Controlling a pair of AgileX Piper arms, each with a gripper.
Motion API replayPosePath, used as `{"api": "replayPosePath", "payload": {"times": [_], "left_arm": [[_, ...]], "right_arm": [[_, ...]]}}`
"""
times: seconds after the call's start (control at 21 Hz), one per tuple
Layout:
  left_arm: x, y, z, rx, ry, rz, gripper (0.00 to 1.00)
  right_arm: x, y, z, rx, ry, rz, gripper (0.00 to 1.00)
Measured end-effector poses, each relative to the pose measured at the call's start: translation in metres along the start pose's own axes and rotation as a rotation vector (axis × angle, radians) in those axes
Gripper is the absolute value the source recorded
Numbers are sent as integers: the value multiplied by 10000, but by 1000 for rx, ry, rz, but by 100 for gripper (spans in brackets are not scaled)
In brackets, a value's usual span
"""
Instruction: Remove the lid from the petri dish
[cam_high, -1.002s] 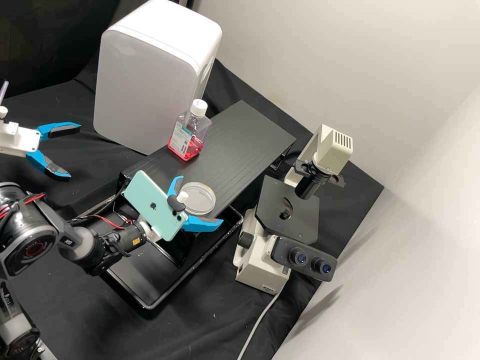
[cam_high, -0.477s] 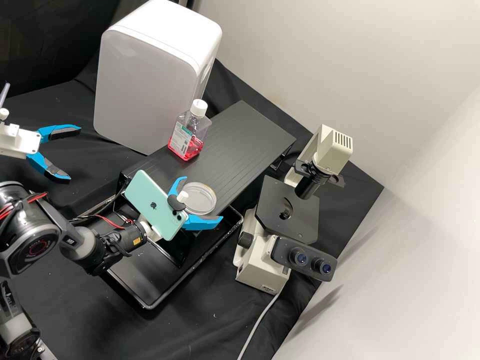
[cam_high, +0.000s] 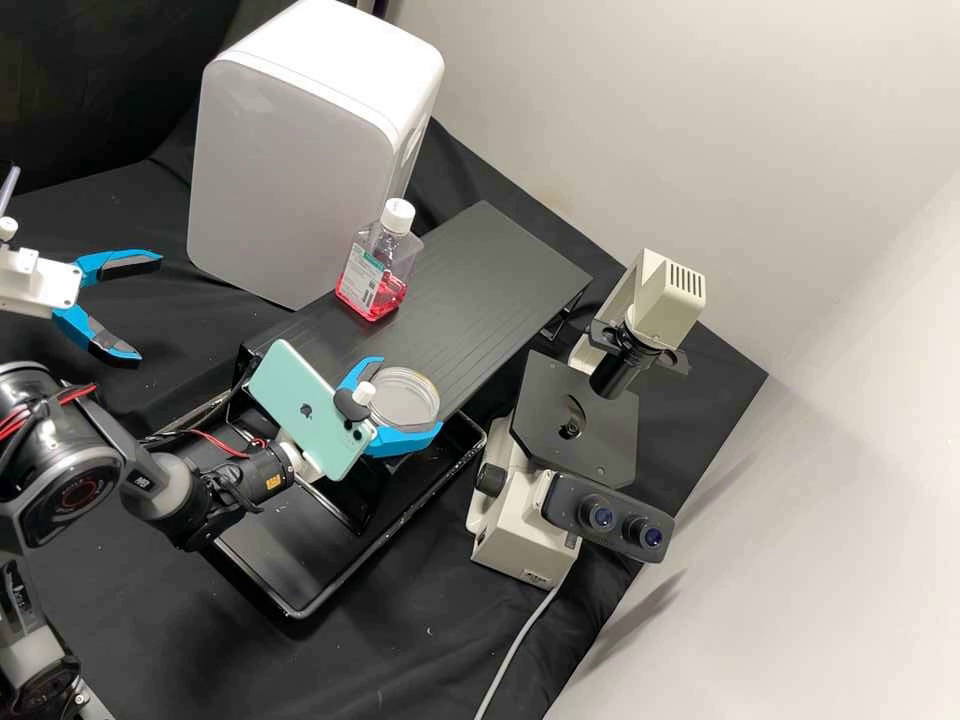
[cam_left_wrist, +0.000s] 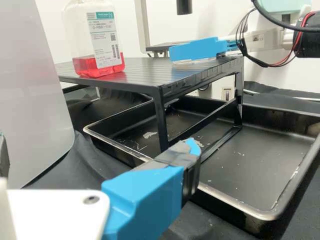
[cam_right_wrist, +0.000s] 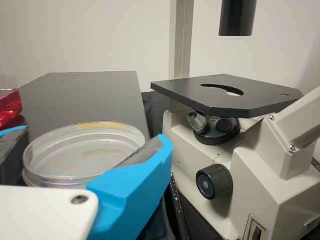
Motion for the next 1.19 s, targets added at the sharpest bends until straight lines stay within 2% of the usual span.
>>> {"api": "replayPosePath", "payload": {"times": [0.33, 0.48, 0.95, 1.1, 1.19], "left_arm": [[1, -4, 1, 0, -1, -2, 100], [8, -26, -4, -4, 0, -11, 100], [17, -19, 3, -2, -4, -9, 100], [17, -19, 3, -2, -4, -9, 100], [17, -19, 3, -2, -4, -9, 100]], "right_arm": [[0, -7, -10, 0, 5, -1, 0], [0, -7, -10, 0, 5, -1, 0], [-6, -6, -11, 0, 6, -1, 0], [-74, 51, -27, -4, 16, 16, 0], [-134, 122, -43, -2, 35, 56, 0]]}}
